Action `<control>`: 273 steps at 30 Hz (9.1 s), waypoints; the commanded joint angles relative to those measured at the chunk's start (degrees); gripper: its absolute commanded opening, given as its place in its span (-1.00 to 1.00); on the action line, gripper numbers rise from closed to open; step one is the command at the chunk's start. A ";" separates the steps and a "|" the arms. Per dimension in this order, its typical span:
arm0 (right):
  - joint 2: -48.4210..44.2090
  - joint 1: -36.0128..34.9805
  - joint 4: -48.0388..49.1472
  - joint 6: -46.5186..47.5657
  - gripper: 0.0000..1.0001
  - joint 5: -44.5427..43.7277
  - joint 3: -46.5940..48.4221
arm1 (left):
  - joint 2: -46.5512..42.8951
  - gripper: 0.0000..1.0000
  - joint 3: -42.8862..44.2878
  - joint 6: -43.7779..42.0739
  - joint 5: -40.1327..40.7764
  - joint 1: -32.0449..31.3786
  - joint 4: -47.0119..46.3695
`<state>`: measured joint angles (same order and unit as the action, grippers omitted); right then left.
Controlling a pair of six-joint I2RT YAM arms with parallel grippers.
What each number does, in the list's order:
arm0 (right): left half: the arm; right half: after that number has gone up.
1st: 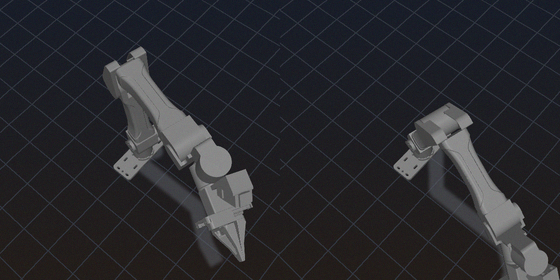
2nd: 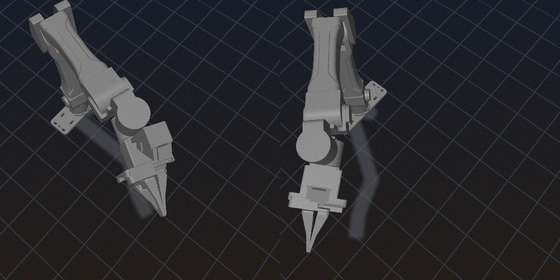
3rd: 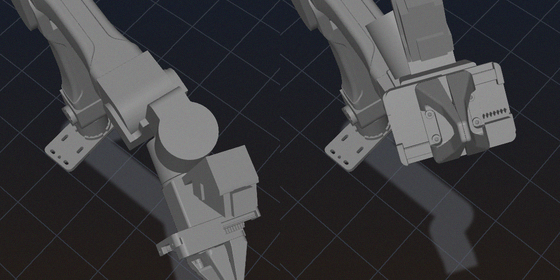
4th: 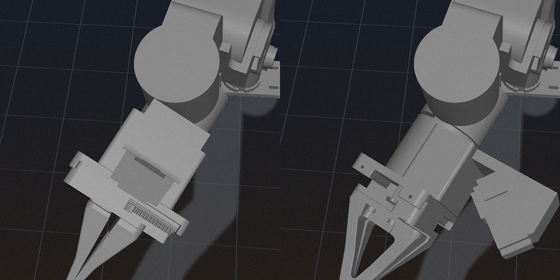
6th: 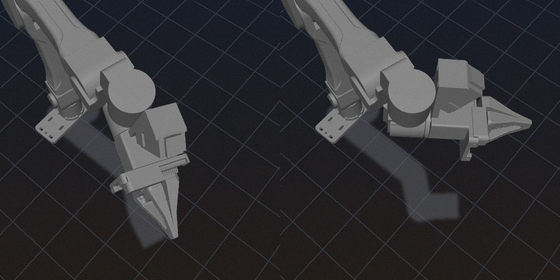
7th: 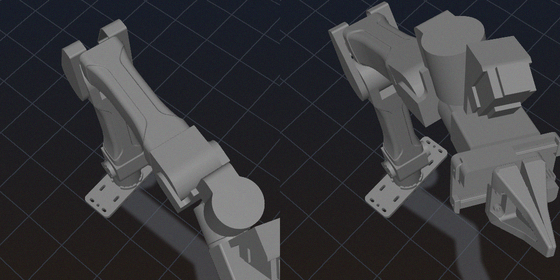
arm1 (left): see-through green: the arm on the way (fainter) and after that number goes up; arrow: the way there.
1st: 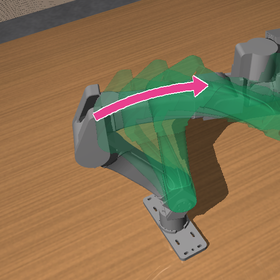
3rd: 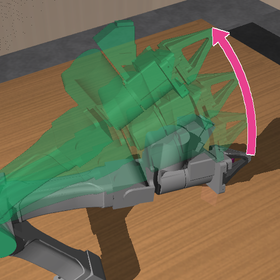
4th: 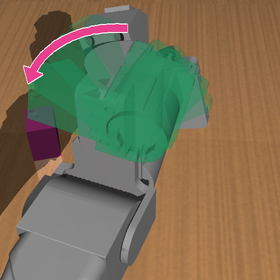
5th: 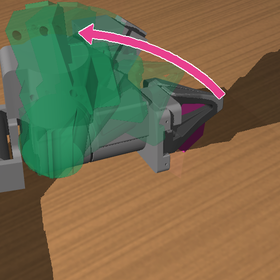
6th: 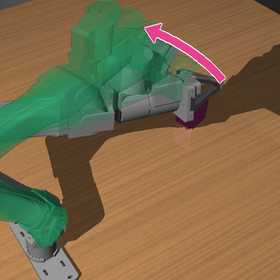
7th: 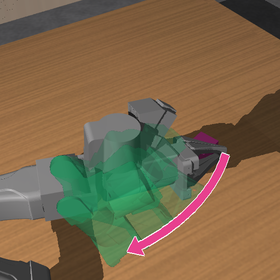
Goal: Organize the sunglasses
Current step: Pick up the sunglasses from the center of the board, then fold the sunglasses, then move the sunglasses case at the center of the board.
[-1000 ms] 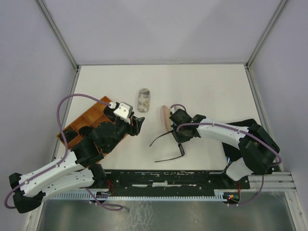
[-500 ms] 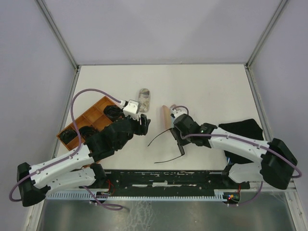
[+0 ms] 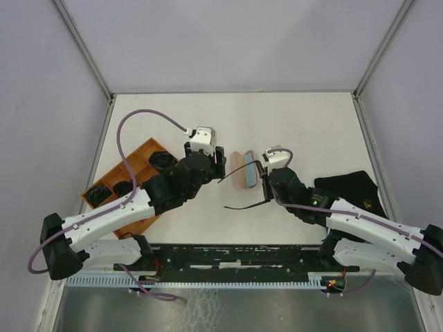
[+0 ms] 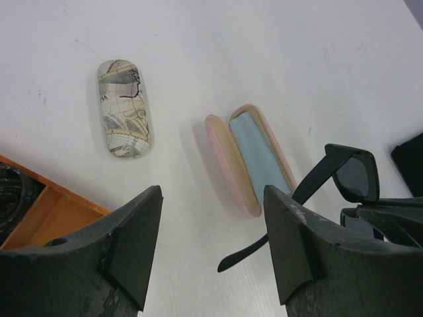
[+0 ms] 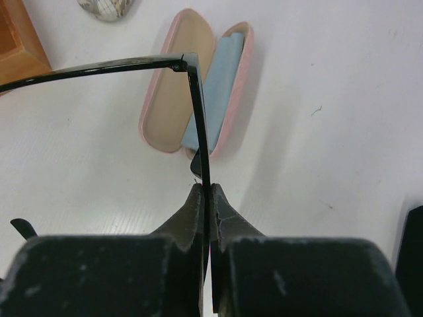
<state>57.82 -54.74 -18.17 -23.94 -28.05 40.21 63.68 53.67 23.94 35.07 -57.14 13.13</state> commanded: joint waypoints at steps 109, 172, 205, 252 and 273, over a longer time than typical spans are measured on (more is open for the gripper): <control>4.96 4.84 18.60 -1.81 -1.00 -10.54 4.31 | 5.59 0.05 5.54 -4.89 -16.91 1.70 -5.71; 7.37 15.88 11.78 -2.68 -1.00 20.11 10.34 | 30.60 0.08 24.90 -7.62 -12.20 1.42 2.01; -1.52 21.18 -0.61 -6.56 -1.00 9.86 3.57 | 37.05 0.20 1.77 13.92 -37.90 18.55 -24.75; -1.85 21.40 -0.02 -7.43 -1.00 11.06 0.84 | 17.87 -0.44 -5.65 1.84 -25.16 18.12 -5.46; -2.55 21.42 -0.20 -7.86 -1.00 11.75 -0.10 | 19.34 0.17 -3.83 3.49 -27.68 13.36 -5.81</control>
<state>56.10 -33.58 -20.64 -30.87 -16.58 40.36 84.01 46.98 26.61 8.80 -43.00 9.65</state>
